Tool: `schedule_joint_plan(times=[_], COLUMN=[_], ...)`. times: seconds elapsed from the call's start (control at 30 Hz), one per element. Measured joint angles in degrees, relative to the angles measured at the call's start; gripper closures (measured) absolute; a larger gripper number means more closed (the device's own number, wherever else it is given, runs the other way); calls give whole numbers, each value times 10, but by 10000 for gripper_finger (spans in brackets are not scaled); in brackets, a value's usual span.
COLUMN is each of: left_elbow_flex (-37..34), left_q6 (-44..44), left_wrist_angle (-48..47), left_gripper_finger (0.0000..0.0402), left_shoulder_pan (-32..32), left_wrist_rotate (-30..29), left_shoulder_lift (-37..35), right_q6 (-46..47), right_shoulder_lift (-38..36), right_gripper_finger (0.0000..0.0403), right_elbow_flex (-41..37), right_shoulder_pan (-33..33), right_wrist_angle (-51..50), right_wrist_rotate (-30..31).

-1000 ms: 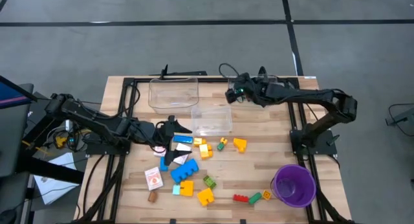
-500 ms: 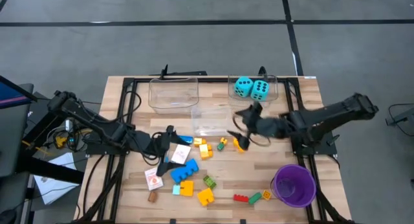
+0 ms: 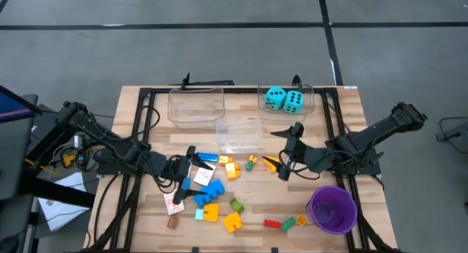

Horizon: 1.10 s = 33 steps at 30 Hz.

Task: Pick & Place Toys
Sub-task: Put the blue game piece into the top left transparent bin

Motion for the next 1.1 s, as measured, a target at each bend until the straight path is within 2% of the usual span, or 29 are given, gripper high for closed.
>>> schedule_joint_plan(times=[0.23, 0.33, 0.47, 0.67, 0.9, 1.03, 1.1], left_elbow_flex=[0, 0, 2, 4, 4, 4, 4], left_q6=[-9, -50, -173, -446, -682, -777, -800], left_wrist_angle=[-1, -11, -67, -200, -357, -448, -459], left_gripper_finger=[28, 28, 28, 28, 28, 28, 28], left_shoulder_pan=[0, 0, 3, -13, -41, -45, -45], left_wrist_rotate=[0, -5, 11, 115, 131, 109, 102], left_shoulder_lift=[5, 10, 15, 14, 14, 22, 32], right_q6=[0, 0, 0, 0, 0, 0, 0], right_shoulder_lift=[0, 0, 0, 0, 0, 0, 0], right_gripper_finger=[7, 7, 7, 7, 7, 7, 7], right_elbow_flex=[0, 0, 0, 0, 0, 0, 0], right_shoulder_pan=[-2, 0, 3, 7, 7, 7, 7], right_wrist_angle=[0, 0, 0, -3, 4, 4, 4], right_wrist_rotate=[1, 1, 0, -6, -6, -6, -6])
